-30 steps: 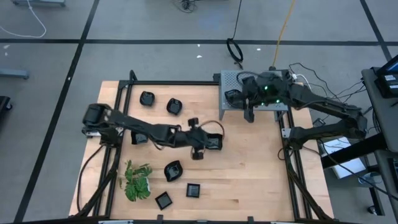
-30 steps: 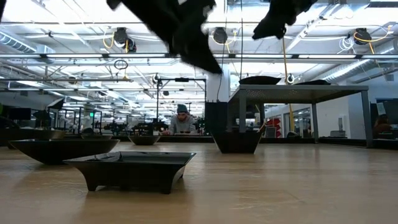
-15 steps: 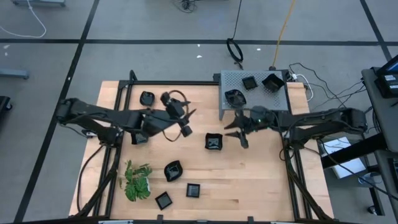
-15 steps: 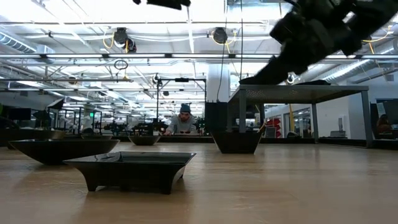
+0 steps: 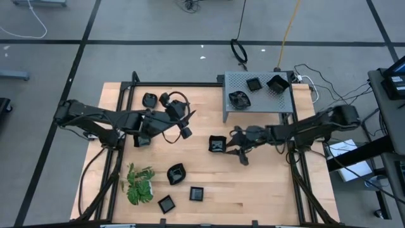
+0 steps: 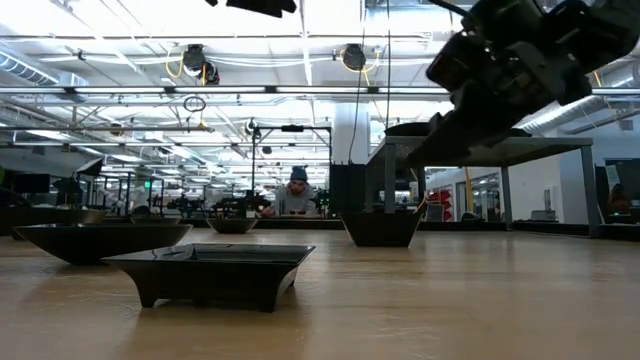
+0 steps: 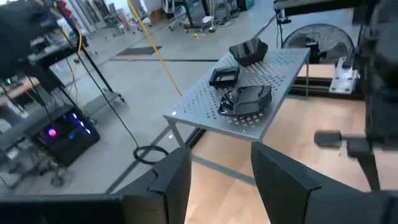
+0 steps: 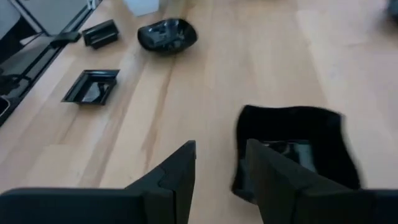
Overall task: Pick & Place Mini shaped plates
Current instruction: Stack the distorted square plate on top of the other distorted square plates
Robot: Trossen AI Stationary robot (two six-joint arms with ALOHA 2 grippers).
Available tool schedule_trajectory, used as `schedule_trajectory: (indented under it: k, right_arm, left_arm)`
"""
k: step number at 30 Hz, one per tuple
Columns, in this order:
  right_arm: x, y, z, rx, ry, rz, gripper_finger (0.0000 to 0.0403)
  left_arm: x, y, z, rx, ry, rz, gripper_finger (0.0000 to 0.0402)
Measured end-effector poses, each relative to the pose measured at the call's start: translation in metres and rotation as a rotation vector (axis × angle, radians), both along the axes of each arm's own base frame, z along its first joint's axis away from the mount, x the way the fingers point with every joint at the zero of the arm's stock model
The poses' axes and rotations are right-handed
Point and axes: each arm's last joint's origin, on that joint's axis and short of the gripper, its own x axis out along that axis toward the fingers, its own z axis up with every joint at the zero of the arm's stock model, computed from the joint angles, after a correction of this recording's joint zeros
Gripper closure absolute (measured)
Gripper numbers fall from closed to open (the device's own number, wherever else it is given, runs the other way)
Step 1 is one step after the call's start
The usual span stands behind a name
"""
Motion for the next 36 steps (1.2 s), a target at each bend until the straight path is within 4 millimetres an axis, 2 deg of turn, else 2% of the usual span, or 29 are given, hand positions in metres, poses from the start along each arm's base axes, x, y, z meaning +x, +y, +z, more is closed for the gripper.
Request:
schedule_trajectory:
  k: [4,10,16,21,27,33,36]
  right_arm:
    - [0.022,0.009,-0.005,-0.008,0.038,-0.024,0.0269]
    - [0.048,0.014,-0.020,-0.039,0.108,-0.062,0.0239]
    - [0.056,0.012,-0.038,-0.099,0.158,-0.127,0.0211]
    - [0.056,0.011,-0.053,-0.158,0.208,-0.146,0.0214]
    - [0.057,0.015,-0.056,-0.181,0.210,-0.128,0.0261]
    - [0.056,0.026,-0.048,-0.187,0.162,-0.073,0.0356]
    - [0.054,0.029,-0.035,-0.167,0.130,-0.073,0.0395]
  left_arm:
    - [-0.001,-0.002,-0.001,-0.031,-0.011,0.004,0.0229]
    - [-0.002,-0.008,-0.002,-0.035,-0.002,-0.014,0.0229]
    - [-0.003,-0.014,-0.003,-0.033,0.007,-0.036,0.0229]
    - [-0.004,-0.020,-0.004,-0.029,0.018,-0.058,0.0229]
    - [-0.005,-0.028,-0.004,-0.026,0.020,-0.085,0.0229]
    - [-0.006,-0.033,-0.004,0.006,0.043,-0.115,0.0229]
    - [-0.007,-0.036,-0.004,0.026,0.057,-0.130,0.0229]
